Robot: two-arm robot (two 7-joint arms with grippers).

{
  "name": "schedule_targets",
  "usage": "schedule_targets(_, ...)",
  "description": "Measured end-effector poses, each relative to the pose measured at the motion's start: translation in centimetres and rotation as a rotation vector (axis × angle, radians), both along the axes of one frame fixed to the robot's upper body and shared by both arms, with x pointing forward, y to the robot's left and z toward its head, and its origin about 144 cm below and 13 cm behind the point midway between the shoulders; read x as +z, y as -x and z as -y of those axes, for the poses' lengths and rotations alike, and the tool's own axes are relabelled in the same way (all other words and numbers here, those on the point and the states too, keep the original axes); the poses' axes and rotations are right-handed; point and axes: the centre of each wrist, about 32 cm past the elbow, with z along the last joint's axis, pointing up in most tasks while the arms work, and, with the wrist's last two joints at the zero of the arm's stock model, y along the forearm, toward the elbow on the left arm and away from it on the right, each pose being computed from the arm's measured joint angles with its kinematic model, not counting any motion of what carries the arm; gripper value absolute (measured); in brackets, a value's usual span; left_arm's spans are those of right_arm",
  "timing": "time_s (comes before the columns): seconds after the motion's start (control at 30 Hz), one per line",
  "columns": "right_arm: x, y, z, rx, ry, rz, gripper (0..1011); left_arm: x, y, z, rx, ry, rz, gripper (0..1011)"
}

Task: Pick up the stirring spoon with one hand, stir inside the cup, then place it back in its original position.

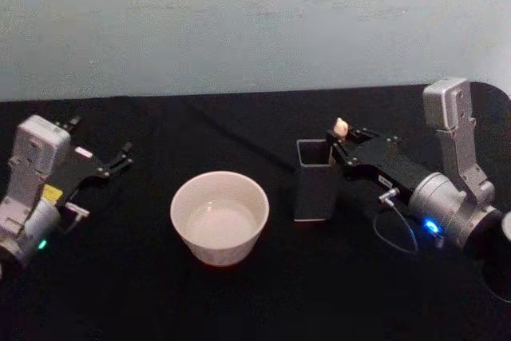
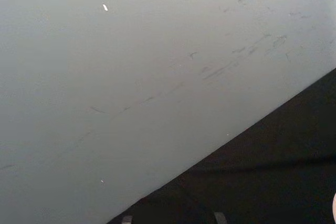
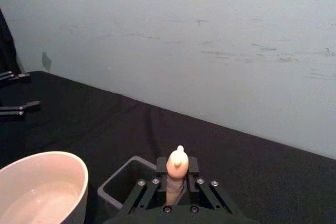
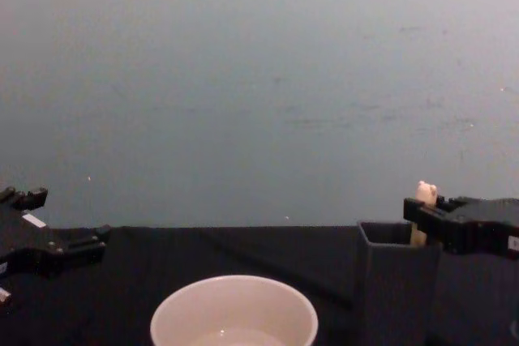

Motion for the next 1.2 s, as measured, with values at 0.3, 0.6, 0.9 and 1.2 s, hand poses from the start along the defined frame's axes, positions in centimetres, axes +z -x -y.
schedule_targets(0.3,0.1,0.2,0.0,0.017,-0.009,0.003,212,0.0,0.0,0.0,0.0,0.0,0.0,1001)
schedule_targets(0.6,1.6,0.2,0.2,0.047,-0.045,0.031,212,0.0,0.0,0.0,0.0,0.0,0.0,1001)
schedule_targets(0.9,5.0,-0.1,0.9,0.061,-0.12,0.122,212,0.0,0.0,0.0,0.0,0.0,0.0,1001)
schedule_targets(1.2,8.0,-0.7,1.2,0.078,-0.185,0.237,212,0.0,0.0,0.0,0.0,0.0,0.0,1001)
